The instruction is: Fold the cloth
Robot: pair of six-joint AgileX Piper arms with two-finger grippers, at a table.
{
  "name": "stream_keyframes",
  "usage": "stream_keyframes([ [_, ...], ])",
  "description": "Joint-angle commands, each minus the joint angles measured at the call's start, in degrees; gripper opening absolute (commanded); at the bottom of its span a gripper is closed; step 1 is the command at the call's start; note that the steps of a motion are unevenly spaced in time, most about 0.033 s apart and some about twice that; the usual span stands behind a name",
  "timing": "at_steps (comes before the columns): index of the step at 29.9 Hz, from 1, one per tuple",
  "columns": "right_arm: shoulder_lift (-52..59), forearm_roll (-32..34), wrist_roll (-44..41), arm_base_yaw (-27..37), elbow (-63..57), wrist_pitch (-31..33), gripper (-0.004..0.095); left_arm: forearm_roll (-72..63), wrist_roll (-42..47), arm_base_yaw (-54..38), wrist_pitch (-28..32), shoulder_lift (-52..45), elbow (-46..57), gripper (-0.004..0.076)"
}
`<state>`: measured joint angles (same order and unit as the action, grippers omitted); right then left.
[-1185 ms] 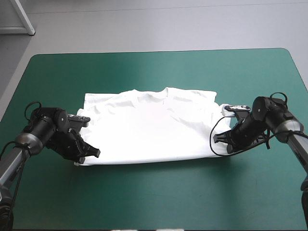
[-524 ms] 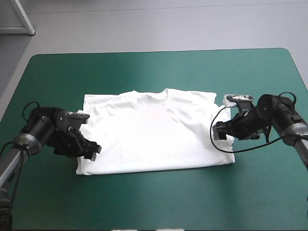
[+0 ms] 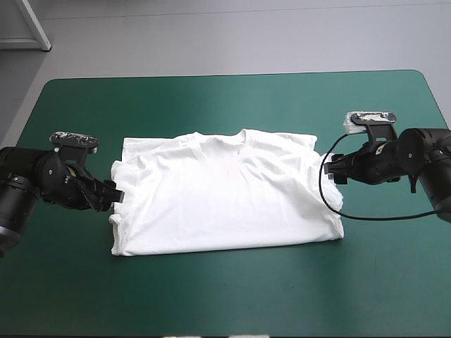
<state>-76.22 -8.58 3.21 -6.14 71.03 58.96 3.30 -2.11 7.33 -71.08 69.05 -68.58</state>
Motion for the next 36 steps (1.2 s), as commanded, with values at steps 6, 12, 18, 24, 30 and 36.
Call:
stream_keyframes([
  [6, -10.94, -3.96, 0.86, 3.76, 2.86, -10.91, 0.0713, -2.39, 1.03, 0.19, 0.00, -1.37, -1.08, 0.0566],
  [12, -20.93, -9.91, 4.12, 6.43, 7.28, -11.47, 0.0713, -2.39, 1.03, 0.19, -0.47, -1.37, -1.08, 0.0566],
  [18, -26.73, -10.33, 4.12, 6.43, 10.86, -12.61, 0.0568, -2.18, 2.11, 0.19, -1.59, -1.37, -1.08, 0.0566],
  [24, -30.14, -10.22, 4.01, 6.43, 10.86, -13.00, 0.0283, -1.67, 2.11, 0.19, -2.61, -1.37, -1.08, 0.0566],
  [30, -31.66, -10.22, 4.42, 6.43, 10.86, -12.60, 0.0081, -1.67, 2.11, 0.19, -2.61, -1.37, -1.08, 0.0566],
  [36, -28.67, -9.59, 4.36, 6.43, 10.86, -12.60, -0.0015, -1.67, 1.71, 0.19, -1.72, -1.37, -1.08, 0.0566],
])
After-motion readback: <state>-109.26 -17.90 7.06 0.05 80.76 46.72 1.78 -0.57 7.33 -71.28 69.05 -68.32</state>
